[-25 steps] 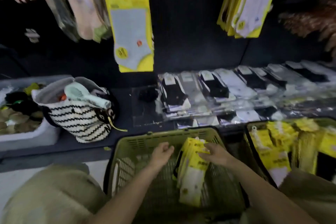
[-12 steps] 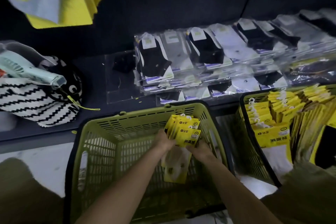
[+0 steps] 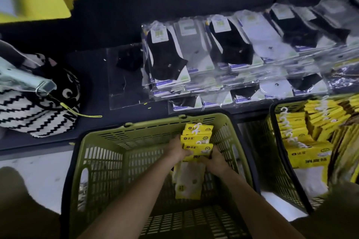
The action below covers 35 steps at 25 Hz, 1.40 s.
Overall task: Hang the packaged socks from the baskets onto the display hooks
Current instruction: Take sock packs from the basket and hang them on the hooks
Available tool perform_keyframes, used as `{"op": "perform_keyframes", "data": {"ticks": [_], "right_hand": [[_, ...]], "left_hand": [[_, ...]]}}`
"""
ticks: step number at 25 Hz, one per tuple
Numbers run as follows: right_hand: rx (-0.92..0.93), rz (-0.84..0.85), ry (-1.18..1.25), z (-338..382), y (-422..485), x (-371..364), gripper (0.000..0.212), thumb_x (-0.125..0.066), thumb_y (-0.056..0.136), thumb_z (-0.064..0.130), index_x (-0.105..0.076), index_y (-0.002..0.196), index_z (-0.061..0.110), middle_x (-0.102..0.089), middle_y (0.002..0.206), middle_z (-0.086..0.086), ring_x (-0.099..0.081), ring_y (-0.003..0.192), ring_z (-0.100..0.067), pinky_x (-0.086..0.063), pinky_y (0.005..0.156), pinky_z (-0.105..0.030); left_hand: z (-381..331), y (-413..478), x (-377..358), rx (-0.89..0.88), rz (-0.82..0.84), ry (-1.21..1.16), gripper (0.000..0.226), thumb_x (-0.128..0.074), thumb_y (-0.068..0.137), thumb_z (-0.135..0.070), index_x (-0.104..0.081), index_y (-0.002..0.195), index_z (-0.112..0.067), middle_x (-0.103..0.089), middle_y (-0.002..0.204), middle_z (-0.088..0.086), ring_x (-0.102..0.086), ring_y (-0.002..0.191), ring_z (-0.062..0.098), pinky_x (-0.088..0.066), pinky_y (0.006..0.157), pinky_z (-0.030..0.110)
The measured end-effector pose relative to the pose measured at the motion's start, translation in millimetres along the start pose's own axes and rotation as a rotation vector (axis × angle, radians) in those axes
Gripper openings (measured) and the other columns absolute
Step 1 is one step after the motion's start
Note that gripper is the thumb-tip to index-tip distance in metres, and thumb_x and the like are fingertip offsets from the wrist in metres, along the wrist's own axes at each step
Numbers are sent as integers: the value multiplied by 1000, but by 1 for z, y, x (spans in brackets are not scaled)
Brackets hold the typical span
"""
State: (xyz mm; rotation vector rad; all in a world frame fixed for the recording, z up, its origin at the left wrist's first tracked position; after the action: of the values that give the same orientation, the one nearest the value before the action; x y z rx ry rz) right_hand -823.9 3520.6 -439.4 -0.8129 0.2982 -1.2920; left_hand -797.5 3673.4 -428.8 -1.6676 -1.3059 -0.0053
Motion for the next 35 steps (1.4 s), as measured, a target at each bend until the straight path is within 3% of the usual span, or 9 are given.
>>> {"op": "perform_keyframes", "data": {"ticks": [2, 5, 11, 14, 16, 22, 27, 32, 35], "right_hand": [[-8, 21, -43, 8, -1, 2, 70, -69, 78, -3, -28, 134, 5, -55, 123, -11, -54, 97, -13, -45, 60, -4], [60, 165, -92, 26, -3, 2, 103, -77, 71, 2, -10, 146, 21, -47, 129, 1, -48, 115, -14, -44, 96, -26], [272, 269, -175, 48, -26, -44, 68, -77, 74, 8, -38, 130, 13, -56, 130, -12, -55, 111, -13, -44, 97, -22], [335, 181, -185, 43, -35, -60, 82, -80, 70, 10, -32, 137, 12, -52, 132, -13, -54, 115, -20, -43, 102, -34], [342, 115, -175, 47, -33, -63, 87, -80, 70, 10, -30, 141, 10, -51, 133, -11, -50, 122, -24, -38, 106, -40], [324, 59, -247, 70, -37, -60, 65, -79, 72, 21, -45, 127, 16, -60, 112, 2, -54, 101, -11, -40, 85, -22], [442, 25, -150, 116, -53, -52, 37, -77, 75, 24, -60, 107, 15, -69, 105, -6, -64, 93, -14, -51, 85, -31], [546, -67, 12, 174, -84, -51, 44, -78, 73, 26, -52, 106, 11, -63, 100, -1, -60, 91, -12, -48, 75, -25], [617, -179, -2, 204, -110, -46, 35, -77, 73, 34, -44, 83, 23, -52, 80, 9, -51, 72, -3, -36, 56, -13]], "left_hand": [[6, -17, 5, -18, -16, -111, 52, -73, 79, -15, -49, 125, -10, -60, 125, 9, -56, 114, 23, -43, 91, 29], [25, -44, 19, -20, -34, -284, 48, -69, 82, -12, -50, 126, -9, -61, 123, 7, -55, 106, 14, -42, 87, 23], [59, -75, 48, -112, -134, -377, 63, -66, 81, 1, -36, 136, -5, -55, 129, 10, -50, 113, 14, -34, 84, 9], [72, -79, 44, -134, -151, -390, 64, -66, 80, 6, -35, 135, 0, -52, 132, 16, -47, 110, 13, -34, 76, -3], [75, -74, 41, -156, -174, -352, 63, -68, 82, -2, -37, 136, -5, -50, 134, 13, -48, 117, 17, -35, 85, 7], [67, -74, 46, -176, -220, -280, 53, -57, 91, -21, -36, 139, -13, -49, 137, 8, -47, 124, 23, -32, 88, 20], [47, -92, 95, -303, -260, -371, 38, -59, 90, -27, -53, 124, -10, -59, 123, 6, -56, 108, 16, -42, 79, 16], [15, -129, 146, -473, -262, -590, 43, -59, 90, -25, -44, 125, -7, -58, 118, 2, -59, 109, 16, -51, 85, 20], [-5, -155, 172, -538, -305, -638, 48, -62, 88, -28, -44, 128, -7, -59, 123, 8, -59, 111, 20, -51, 93, 36]]}}
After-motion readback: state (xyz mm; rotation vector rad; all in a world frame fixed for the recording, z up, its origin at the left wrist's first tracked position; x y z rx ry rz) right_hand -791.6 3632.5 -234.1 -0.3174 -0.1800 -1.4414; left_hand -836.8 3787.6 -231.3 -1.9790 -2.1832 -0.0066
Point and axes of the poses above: each hand's wrist, its own y-axis towards the middle knuckle, its own x-axis out of the back of the hand, z = x × y, the point moved 2 cm from there along y, towards the middle knuckle
